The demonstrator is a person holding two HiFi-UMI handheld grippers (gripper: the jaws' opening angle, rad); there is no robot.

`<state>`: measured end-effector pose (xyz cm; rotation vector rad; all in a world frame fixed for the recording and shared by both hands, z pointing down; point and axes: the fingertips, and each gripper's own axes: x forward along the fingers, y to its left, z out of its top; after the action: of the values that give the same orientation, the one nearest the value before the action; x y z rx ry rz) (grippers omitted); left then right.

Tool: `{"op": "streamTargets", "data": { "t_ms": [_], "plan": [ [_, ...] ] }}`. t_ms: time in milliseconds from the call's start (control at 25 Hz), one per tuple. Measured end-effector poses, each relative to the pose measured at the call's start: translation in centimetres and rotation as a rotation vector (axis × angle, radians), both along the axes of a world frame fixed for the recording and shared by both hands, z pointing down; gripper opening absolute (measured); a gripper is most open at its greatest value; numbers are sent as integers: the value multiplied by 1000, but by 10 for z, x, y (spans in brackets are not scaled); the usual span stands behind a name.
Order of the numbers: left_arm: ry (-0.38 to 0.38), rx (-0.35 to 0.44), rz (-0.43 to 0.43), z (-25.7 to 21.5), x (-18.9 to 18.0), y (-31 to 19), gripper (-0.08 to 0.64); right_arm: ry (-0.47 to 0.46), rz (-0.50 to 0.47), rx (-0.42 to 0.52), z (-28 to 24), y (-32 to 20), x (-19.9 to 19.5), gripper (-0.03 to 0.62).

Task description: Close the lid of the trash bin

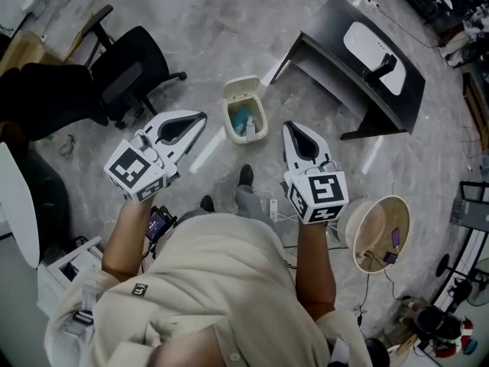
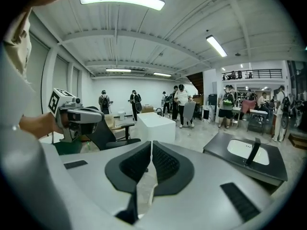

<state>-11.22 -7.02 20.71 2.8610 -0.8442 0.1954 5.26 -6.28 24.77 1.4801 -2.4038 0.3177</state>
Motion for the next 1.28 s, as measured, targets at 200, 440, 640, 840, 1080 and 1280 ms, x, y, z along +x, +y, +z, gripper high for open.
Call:
{"op": "streamTargets", "data": {
  "t_ms": [200,440,640,840,1080,1280],
  "plan": [
    [-29,-40,-25,34,6,-50,15,-10,-31,-45,28,-55,7,28],
    [-61,-120,-50,86,10,-97,15,-26,-40,-100,68,-100,14,28],
    [-100,-176,-55,133,22,-140,15,-45,-23,-158,112,-132,30,28],
    [-137,-244,-54,193,44,-163,15,-60,15,-219,162,-143,60,28],
    [-180,-332,-55,267,55,-202,15,-57,38,-279,216,-168,74,28],
    [-201,-415,-83,335,64,-234,15,-67,51,-320,256,-185,82,28]
  ]
}}
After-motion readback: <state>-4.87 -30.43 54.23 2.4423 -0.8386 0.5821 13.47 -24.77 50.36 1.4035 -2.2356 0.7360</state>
